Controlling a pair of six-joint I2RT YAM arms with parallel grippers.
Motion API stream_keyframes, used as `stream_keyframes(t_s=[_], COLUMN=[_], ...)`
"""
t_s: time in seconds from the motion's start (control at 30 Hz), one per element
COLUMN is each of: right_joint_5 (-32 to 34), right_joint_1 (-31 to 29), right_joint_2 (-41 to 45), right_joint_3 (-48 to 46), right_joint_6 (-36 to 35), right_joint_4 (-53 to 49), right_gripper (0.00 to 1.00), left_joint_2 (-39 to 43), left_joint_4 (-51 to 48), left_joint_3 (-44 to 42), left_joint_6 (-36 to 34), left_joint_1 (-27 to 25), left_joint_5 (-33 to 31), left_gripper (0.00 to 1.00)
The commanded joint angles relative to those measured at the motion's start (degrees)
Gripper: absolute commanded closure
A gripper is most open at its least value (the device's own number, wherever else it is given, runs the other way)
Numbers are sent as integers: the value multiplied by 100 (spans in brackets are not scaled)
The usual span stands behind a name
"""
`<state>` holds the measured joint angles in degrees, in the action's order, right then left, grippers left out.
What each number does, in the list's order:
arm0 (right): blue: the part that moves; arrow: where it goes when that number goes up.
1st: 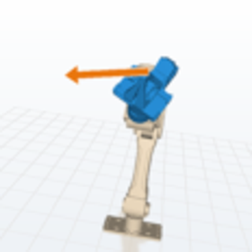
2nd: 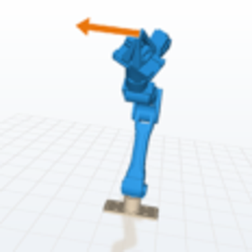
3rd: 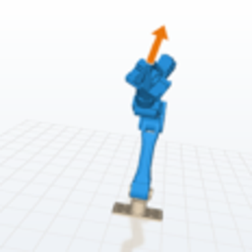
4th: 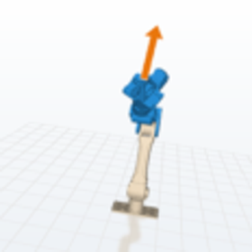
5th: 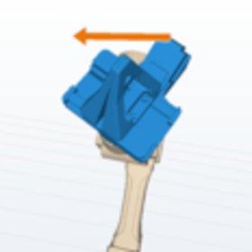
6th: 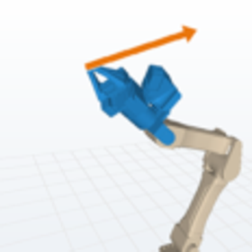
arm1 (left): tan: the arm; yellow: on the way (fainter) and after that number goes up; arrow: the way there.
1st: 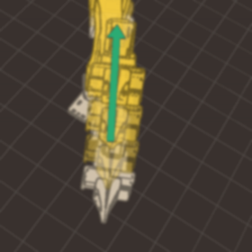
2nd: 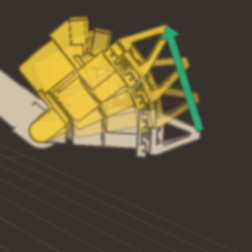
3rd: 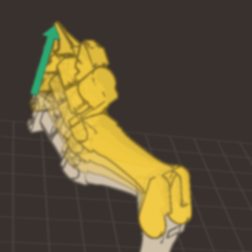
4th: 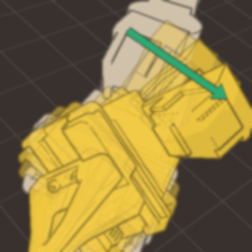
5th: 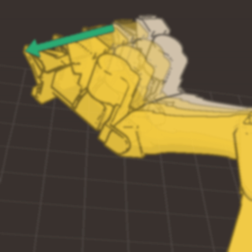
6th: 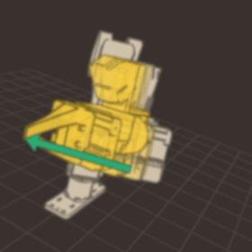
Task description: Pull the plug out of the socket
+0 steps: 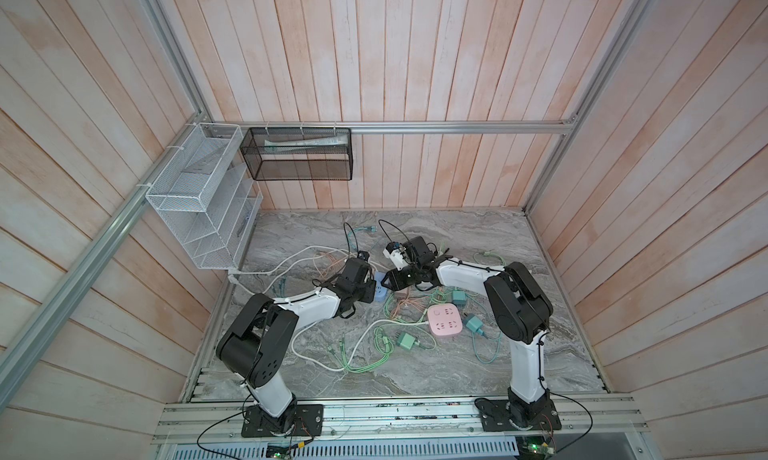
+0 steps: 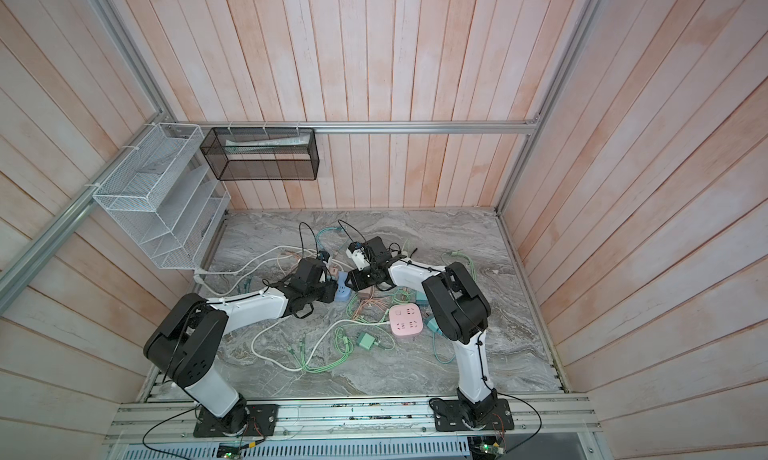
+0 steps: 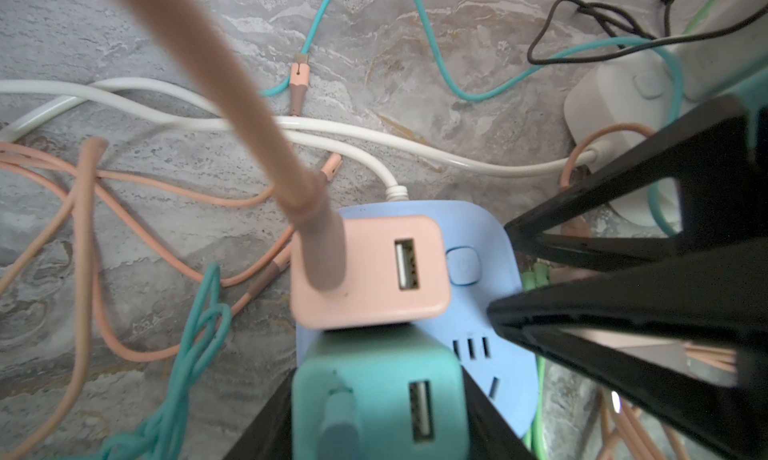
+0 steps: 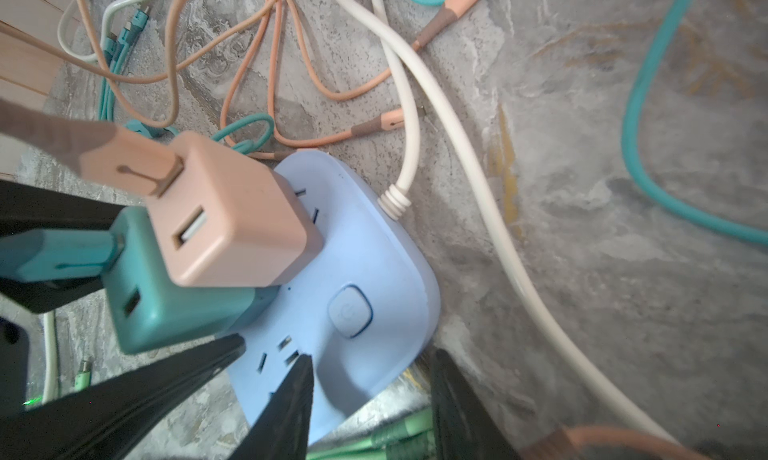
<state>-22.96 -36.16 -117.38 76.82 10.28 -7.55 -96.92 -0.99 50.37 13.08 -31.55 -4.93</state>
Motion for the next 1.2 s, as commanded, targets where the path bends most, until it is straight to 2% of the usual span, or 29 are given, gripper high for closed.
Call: stream_keyframes(t_s=[0.0, 0.43, 0.8, 0.97, 1.07, 1.17], right_joint_5=[54, 24, 186, 299, 299, 231], right_joint_1=[30, 30, -44, -84, -92, -93], right_joint_2=[-204, -250, -364, -363, -372, -400], right_joint_3=[86, -88, -226, -305, -283, -167], right_joint_6=[-26, -79, -138, -176, -176, -184], right_joint_4=[-149, -183, -325, -379, -379, -396], right_gripper=[56, 59, 61, 58, 51, 48], left_joint_2=[-124, -95, 168, 295, 275, 275], left_joint_4=[123, 252, 424, 561, 592, 574], left_joint_3=[140, 131, 61, -13, 8, -17], left_joint_6=[-54, -86, 40, 281, 344, 333], left_joint_1=[26, 26, -88, -71, -71, -85], left_joint_5=[-78, -8, -21, 212, 397, 418], left_gripper=[48, 63, 67, 70, 71, 71])
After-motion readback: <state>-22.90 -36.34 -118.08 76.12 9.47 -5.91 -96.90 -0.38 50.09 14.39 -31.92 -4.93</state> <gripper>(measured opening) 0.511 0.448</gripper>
